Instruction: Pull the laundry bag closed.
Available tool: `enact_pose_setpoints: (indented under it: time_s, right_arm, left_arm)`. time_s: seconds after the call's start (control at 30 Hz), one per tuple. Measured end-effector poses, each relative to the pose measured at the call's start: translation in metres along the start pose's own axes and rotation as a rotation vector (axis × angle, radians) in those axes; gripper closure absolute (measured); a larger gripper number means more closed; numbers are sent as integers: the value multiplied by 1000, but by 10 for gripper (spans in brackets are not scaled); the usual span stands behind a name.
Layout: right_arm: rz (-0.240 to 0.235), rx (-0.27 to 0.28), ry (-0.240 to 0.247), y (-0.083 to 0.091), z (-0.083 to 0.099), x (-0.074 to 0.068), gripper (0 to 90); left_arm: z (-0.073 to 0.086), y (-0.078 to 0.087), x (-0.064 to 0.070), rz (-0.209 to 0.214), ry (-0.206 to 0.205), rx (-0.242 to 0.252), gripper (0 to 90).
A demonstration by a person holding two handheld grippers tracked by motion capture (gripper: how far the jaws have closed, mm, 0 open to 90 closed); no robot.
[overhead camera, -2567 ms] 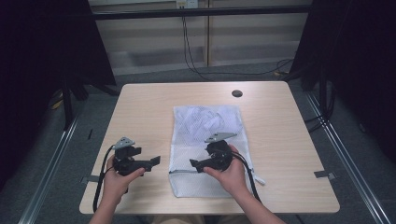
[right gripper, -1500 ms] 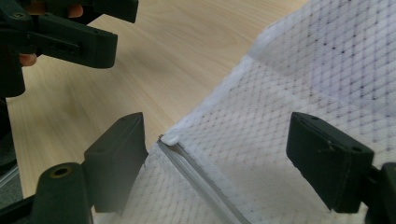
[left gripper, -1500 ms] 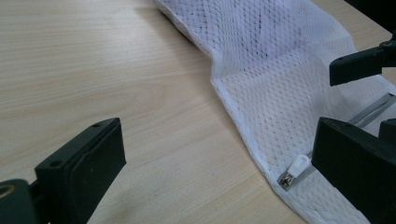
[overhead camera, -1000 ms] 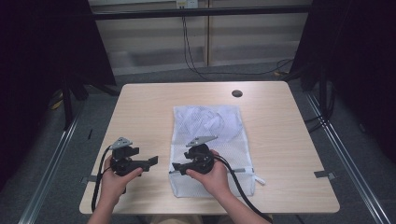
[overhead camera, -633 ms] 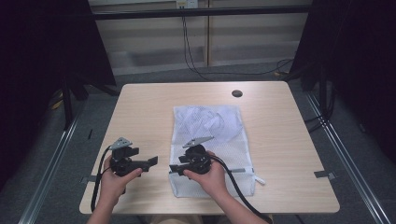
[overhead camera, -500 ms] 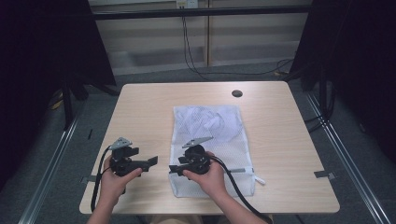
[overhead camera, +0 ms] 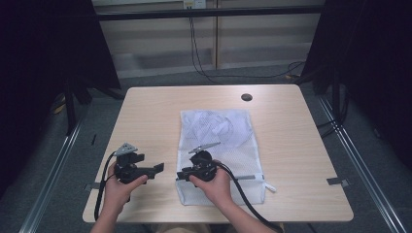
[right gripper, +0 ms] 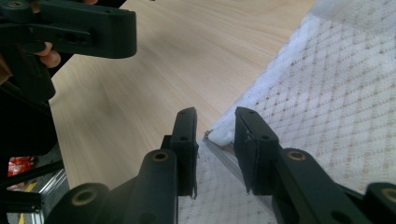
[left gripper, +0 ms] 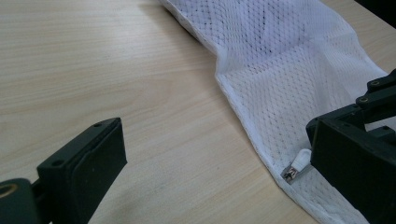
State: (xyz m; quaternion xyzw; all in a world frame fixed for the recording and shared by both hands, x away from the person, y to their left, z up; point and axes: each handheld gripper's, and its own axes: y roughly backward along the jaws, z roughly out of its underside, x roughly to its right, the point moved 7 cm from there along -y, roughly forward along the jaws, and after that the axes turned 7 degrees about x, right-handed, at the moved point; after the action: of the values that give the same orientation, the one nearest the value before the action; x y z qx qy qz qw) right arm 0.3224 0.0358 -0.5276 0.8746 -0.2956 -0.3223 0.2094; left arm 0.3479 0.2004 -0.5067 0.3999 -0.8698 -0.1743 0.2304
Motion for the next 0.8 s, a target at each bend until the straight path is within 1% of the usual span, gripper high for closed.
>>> enact_pose_setpoints:
  time_s: [0.13, 0.17, 0.33, 0.43, 0.53, 0.63, 0.7, 0.77, 0.8]
  right_arm:
    - [6, -12, -7, -3, 2, 1, 705]
    - [-1, -12, -16, -5, 2, 1, 705]
    - [-3, -19, -20, -7, 3, 1, 706]
    - [-13, -23, -31, -10, 3, -1, 729]
    - [-9, -25, -33, -11, 3, -1, 733]
    - [-14, -31, -35, -14, 4, -1, 756]
    - [-18, -35, -45, -15, 4, -1, 776]
    - [-16, -36, -47, -16, 4, -1, 779]
    - [-13, -44, -53, -17, 5, 0, 809]
  left_arm:
    - [0, 1, 0, 3, 0, 1, 33]
    - [0, 1, 0, 3, -2, 0, 33]
    - [1, 2, -2, -3, -4, -3, 33]
    - [1, 2, -1, -4, 3, -1, 33]
    - [2, 3, -1, 0, 3, -2, 34]
    - [2, 3, -2, -5, 1, -5, 34]
    - [2, 3, -2, -4, 3, -4, 34]
    - [3, 3, -2, -4, 2, -5, 35]
    - [3, 3, -2, -4, 3, -5, 35]
